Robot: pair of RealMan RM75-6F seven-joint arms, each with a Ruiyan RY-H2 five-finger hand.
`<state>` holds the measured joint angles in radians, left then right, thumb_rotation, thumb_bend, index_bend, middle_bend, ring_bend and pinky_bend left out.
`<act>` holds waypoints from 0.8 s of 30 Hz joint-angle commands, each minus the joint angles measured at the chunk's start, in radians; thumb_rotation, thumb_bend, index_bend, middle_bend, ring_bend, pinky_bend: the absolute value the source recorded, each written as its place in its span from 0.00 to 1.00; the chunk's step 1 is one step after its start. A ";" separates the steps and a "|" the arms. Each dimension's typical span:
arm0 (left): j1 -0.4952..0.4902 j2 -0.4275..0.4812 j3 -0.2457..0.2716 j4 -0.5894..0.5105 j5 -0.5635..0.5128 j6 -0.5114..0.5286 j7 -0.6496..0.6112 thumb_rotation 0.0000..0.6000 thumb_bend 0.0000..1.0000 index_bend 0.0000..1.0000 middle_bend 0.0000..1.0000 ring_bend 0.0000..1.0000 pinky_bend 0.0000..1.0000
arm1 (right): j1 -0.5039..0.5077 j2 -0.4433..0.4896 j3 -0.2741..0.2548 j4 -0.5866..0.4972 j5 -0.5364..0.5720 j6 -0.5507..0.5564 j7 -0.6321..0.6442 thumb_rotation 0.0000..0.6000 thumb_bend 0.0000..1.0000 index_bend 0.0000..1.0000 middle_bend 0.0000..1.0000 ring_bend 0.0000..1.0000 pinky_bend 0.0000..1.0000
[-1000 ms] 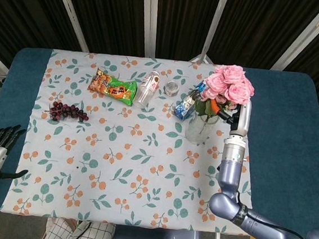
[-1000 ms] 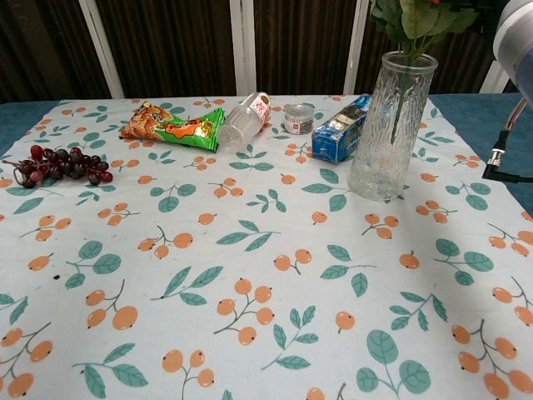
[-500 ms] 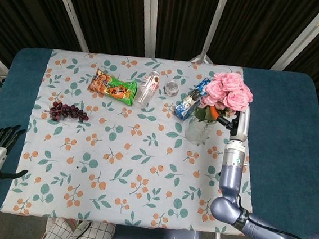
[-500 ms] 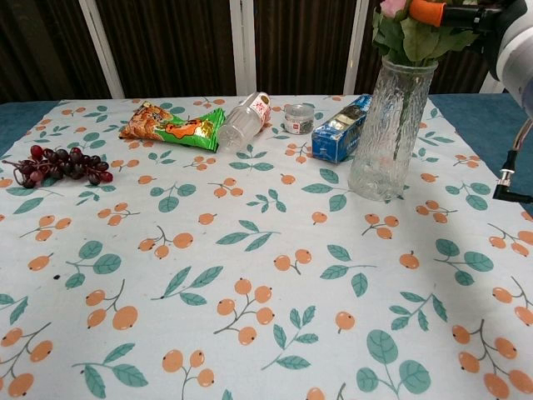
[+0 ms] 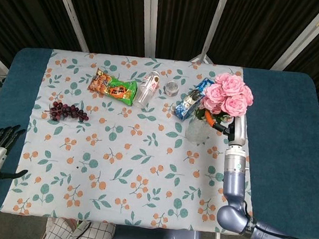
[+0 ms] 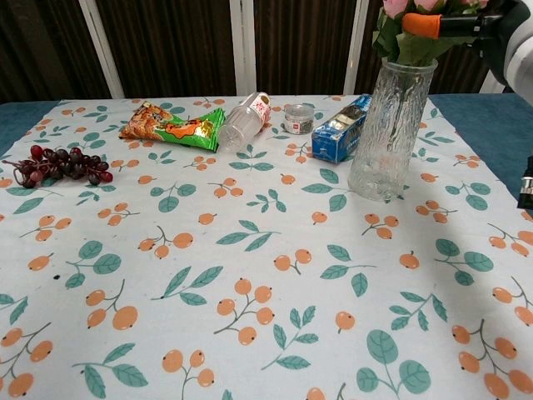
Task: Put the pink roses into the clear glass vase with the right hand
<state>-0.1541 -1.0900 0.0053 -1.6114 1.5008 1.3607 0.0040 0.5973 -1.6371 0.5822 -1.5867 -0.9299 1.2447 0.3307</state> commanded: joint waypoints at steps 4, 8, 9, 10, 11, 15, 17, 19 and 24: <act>0.000 0.003 0.002 -0.003 0.002 -0.001 -0.007 1.00 0.00 0.00 0.00 0.00 0.00 | -0.084 0.102 -0.071 -0.100 -0.042 -0.002 -0.032 1.00 0.31 0.00 0.00 0.00 0.01; 0.001 0.003 0.003 -0.004 0.005 0.000 -0.005 1.00 0.00 0.00 0.00 0.00 0.00 | -0.133 0.184 -0.120 -0.158 -0.070 -0.024 -0.045 1.00 0.31 0.00 0.00 0.00 0.01; 0.001 0.003 0.004 -0.005 0.005 0.001 -0.005 1.00 0.00 0.00 0.00 0.00 0.00 | -0.146 0.201 -0.132 -0.169 -0.081 -0.024 -0.047 1.00 0.31 0.00 0.00 0.00 0.01; 0.001 0.003 0.004 -0.005 0.005 0.001 -0.005 1.00 0.00 0.00 0.00 0.00 0.00 | -0.162 0.222 -0.150 -0.182 -0.097 -0.025 -0.049 1.00 0.31 0.00 0.00 0.00 0.01; 0.001 0.003 0.004 -0.006 0.005 0.001 -0.004 1.00 0.00 0.00 0.00 0.00 0.00 | -0.174 0.236 -0.165 -0.192 -0.109 -0.024 -0.048 1.00 0.31 0.00 0.00 0.00 0.01; 0.002 0.002 0.004 -0.009 0.004 0.001 -0.001 1.00 0.00 0.00 0.00 0.00 0.00 | -0.219 0.294 -0.218 -0.227 -0.157 -0.024 -0.047 1.00 0.31 0.00 0.00 0.00 0.01; 0.003 0.002 0.004 -0.010 0.004 0.002 0.002 1.00 0.00 0.00 0.00 0.00 0.00 | -0.229 0.310 -0.233 -0.235 -0.173 -0.024 -0.050 1.00 0.31 0.00 0.00 0.00 0.01; 0.003 0.002 0.004 -0.012 0.003 0.003 0.003 1.00 0.00 0.00 0.00 0.00 0.00 | -0.238 0.328 -0.247 -0.246 -0.184 -0.028 -0.057 1.00 0.31 0.00 0.00 0.00 0.01; 0.005 0.002 0.003 -0.011 -0.001 0.005 0.005 1.00 0.00 0.00 0.00 0.00 0.00 | -0.258 0.380 -0.295 -0.240 -0.248 -0.023 -0.107 1.00 0.31 0.00 0.00 0.00 0.01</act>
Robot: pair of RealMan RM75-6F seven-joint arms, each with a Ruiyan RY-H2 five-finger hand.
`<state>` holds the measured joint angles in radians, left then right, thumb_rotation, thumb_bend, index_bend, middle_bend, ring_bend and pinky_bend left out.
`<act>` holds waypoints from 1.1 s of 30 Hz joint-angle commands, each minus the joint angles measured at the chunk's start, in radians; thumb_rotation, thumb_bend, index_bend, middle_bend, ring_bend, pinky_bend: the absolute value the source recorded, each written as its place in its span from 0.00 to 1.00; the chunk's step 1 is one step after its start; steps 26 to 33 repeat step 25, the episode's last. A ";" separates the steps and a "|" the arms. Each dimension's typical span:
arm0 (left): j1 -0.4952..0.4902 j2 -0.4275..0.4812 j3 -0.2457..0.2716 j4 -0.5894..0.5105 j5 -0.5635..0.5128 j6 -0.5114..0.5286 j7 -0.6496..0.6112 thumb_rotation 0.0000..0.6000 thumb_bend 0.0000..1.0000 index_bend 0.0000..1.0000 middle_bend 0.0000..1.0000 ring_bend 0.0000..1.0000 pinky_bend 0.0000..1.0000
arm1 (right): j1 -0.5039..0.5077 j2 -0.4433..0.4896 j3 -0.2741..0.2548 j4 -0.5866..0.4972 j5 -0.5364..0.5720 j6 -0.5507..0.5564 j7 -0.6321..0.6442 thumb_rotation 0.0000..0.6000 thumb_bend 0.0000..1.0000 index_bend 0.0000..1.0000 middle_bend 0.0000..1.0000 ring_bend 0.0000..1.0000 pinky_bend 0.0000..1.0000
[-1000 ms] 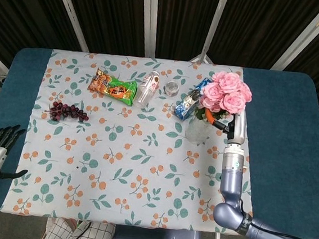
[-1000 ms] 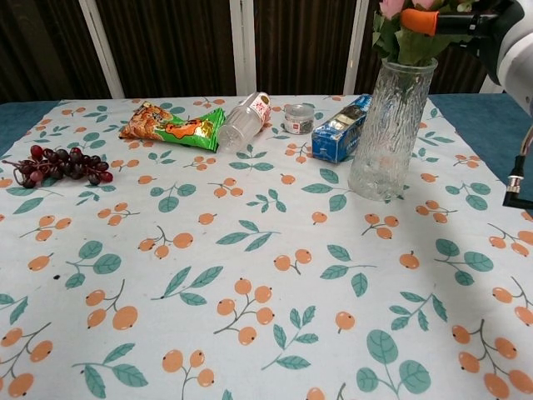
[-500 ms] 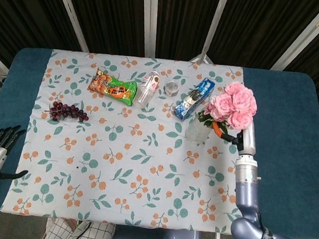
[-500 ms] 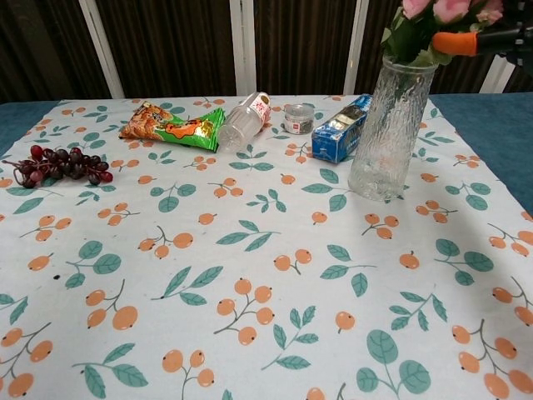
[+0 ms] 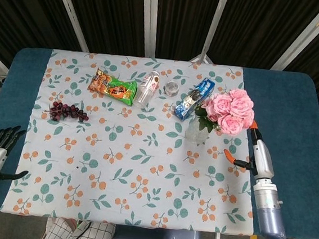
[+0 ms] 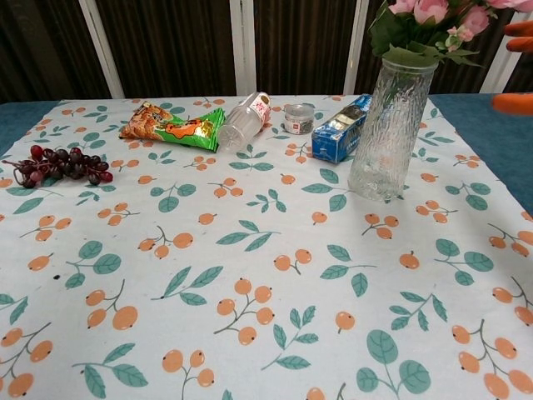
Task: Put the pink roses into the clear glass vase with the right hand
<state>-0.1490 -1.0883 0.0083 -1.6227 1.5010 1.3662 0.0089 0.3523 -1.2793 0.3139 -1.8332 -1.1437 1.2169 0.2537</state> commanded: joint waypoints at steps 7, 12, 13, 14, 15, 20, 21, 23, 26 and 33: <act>0.004 0.002 -0.002 0.004 -0.003 0.007 -0.001 1.00 0.00 0.00 0.00 0.00 0.00 | -0.052 0.093 -0.105 0.049 -0.097 0.017 -0.116 1.00 0.31 0.00 0.00 0.00 0.00; 0.008 0.006 -0.001 0.007 -0.005 0.011 0.011 1.00 0.00 0.00 0.00 0.00 0.00 | -0.126 0.166 -0.179 0.094 -0.132 0.063 -0.153 1.00 0.31 0.00 0.00 0.00 0.00; 0.008 0.006 -0.001 0.009 -0.004 0.012 0.017 1.00 0.00 0.00 0.00 0.00 0.00 | -0.143 0.175 -0.200 0.123 -0.157 0.085 -0.181 1.00 0.31 0.00 0.00 0.00 0.00; 0.008 0.005 -0.002 0.011 -0.004 0.015 0.023 1.00 0.00 0.00 0.00 0.00 0.00 | -0.156 0.178 -0.216 0.148 -0.180 0.105 -0.208 1.00 0.31 0.00 0.00 0.00 0.00; 0.009 0.003 -0.003 0.014 -0.003 0.018 0.031 1.00 0.00 0.00 0.00 0.00 0.00 | -0.167 0.179 -0.231 0.175 -0.205 0.128 -0.239 1.00 0.31 0.00 0.00 0.00 0.00; 0.012 -0.007 -0.005 0.026 0.000 0.032 0.072 1.00 0.00 0.00 0.00 0.00 0.00 | -0.213 0.165 -0.277 0.274 -0.312 0.236 -0.368 1.00 0.31 0.00 0.00 0.00 0.00; 0.013 -0.009 -0.006 0.026 0.001 0.034 0.075 1.00 0.00 0.00 0.00 0.00 0.00 | -0.218 0.161 -0.278 0.277 -0.322 0.248 -0.369 1.00 0.31 0.00 0.00 0.00 0.00; 0.016 -0.011 -0.006 0.026 0.003 0.040 0.084 1.00 0.00 0.00 0.00 0.00 0.00 | -0.223 0.156 -0.279 0.267 -0.323 0.250 -0.354 1.00 0.31 0.00 0.00 0.00 0.00; 0.017 -0.011 -0.006 0.025 0.002 0.041 0.088 1.00 0.00 0.00 0.00 0.00 0.00 | -0.223 0.154 -0.277 0.269 -0.325 0.251 -0.356 1.00 0.31 0.00 0.00 0.00 0.00; 0.017 -0.011 -0.006 0.025 0.002 0.041 0.088 1.00 0.00 0.00 0.00 0.00 0.00 | -0.223 0.154 -0.277 0.269 -0.325 0.251 -0.356 1.00 0.31 0.00 0.00 0.00 0.00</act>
